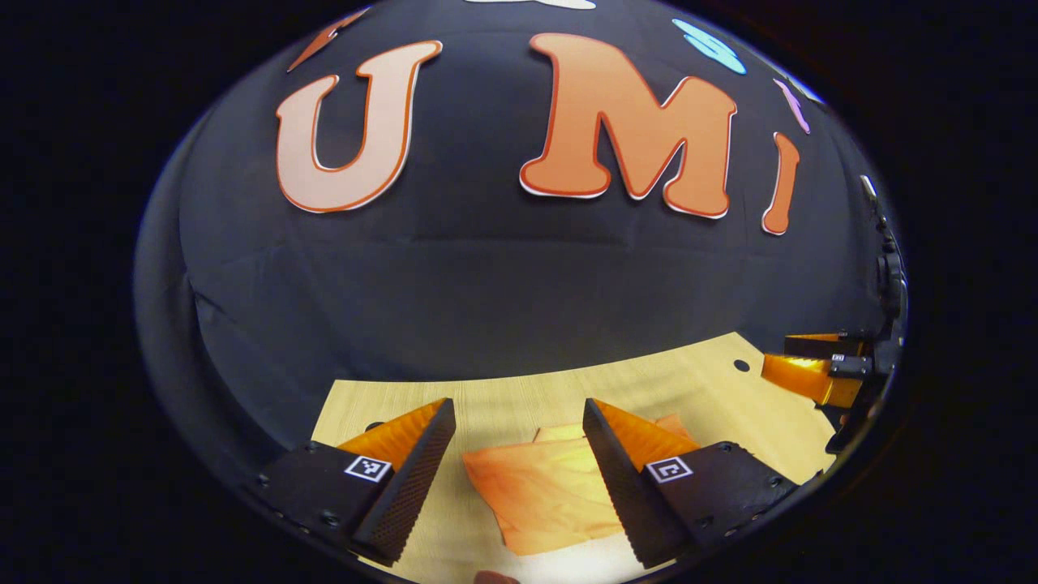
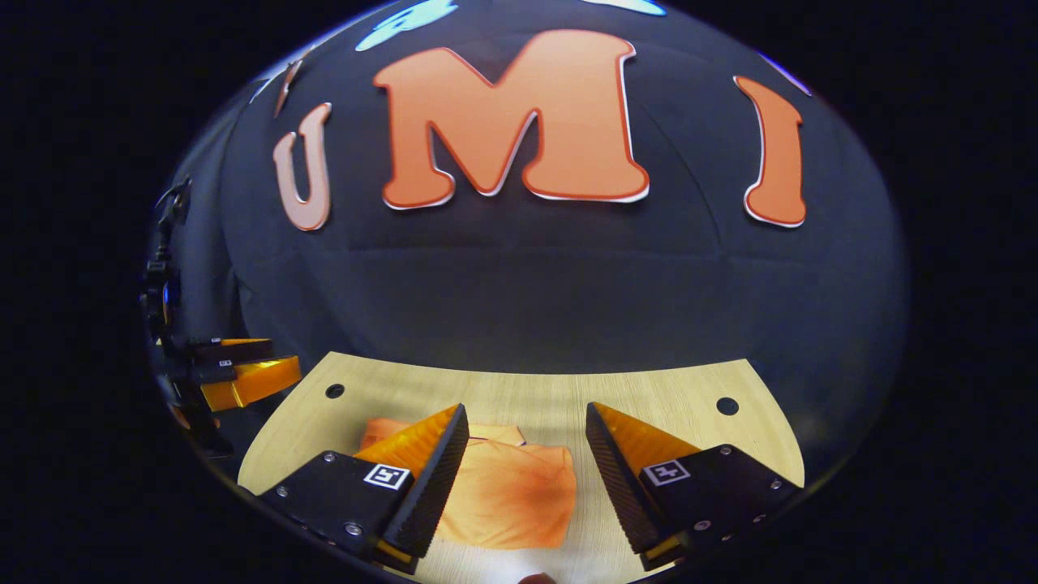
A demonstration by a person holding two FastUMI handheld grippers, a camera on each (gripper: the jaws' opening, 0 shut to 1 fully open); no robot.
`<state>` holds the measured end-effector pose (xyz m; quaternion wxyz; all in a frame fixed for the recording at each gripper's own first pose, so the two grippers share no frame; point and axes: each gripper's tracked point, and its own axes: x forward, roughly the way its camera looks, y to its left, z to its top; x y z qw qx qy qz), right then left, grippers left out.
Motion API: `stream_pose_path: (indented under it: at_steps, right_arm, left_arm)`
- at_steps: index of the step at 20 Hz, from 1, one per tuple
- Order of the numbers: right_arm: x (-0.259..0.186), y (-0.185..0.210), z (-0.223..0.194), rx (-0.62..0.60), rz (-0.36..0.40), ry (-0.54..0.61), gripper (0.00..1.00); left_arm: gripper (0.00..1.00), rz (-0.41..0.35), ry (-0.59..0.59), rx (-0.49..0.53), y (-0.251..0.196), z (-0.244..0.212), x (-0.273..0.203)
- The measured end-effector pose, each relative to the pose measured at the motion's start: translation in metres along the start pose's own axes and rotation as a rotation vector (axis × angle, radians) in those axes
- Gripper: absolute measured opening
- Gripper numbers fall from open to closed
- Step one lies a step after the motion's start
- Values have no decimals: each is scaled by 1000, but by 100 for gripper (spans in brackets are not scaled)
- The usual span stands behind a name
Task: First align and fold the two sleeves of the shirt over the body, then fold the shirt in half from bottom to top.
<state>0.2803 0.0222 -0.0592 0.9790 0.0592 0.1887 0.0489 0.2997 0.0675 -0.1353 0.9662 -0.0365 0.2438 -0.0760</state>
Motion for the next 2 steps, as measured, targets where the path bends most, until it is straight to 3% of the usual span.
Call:
stream_pose_path:
  at_steps: [2]
  right_arm:
    - [-20,10,17,-52,0,-92,93]
  left_arm:
    - [98,14,-92,28,-12,16,-27]
